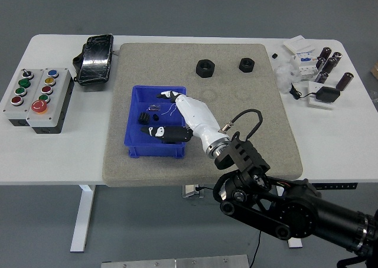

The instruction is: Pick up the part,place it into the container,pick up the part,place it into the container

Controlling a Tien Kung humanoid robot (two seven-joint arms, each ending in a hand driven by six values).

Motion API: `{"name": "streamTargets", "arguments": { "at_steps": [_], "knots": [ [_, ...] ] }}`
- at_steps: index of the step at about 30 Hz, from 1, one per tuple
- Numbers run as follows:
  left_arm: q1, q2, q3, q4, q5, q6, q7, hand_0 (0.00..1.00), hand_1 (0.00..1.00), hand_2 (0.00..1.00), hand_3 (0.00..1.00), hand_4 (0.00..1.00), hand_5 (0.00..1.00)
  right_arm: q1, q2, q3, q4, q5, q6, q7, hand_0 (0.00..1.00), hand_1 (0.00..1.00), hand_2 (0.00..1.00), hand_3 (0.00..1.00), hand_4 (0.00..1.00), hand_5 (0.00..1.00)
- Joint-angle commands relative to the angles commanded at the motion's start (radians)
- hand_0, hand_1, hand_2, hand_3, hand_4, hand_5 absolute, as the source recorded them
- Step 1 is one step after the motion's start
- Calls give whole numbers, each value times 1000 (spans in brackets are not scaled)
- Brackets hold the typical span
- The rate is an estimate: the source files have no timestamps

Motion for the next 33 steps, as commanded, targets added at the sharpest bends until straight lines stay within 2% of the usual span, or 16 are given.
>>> {"name": "streamTargets", "arguments": {
  "at_steps": [5,10,16,22,26,27,33],
  "knots": [
    [2,0,11,0,-14,1,-4,628,549,537,625,702,545,-71,-41,114,-2,93,-91,93,684,727,751,743,938,524],
    [3,-1,24,0,-25,1,-10,628,549,536,624,703,544,-171,-79,253,-9,220,-91,210,676,717,746,728,926,520],
    [12,-4,39,0,-42,3,-14,628,549,536,625,705,544,-326,-117,429,27,377,-91,360,670,714,741,726,906,503],
    [17,-9,15,0,-22,4,-7,628,550,535,624,704,540,-454,-112,579,29,493,-91,489,668,700,732,713,906,514],
    [8,-8,26,0,-35,5,-15,628,550,535,624,704,540,-470,-98,660,30,532,-91,562,668,700,732,713,906,514],
    [5,-7,32,0,-41,5,-18,628,549,535,624,704,540,-469,-95,678,29,543,-91,579,653,683,722,692,902,549],
    [-5,-8,75,0,-71,0,-35,628,550,536,624,703,539,-468,-93,724,20,616,-91,642,646,679,713,684,898,559]
  ]
}}
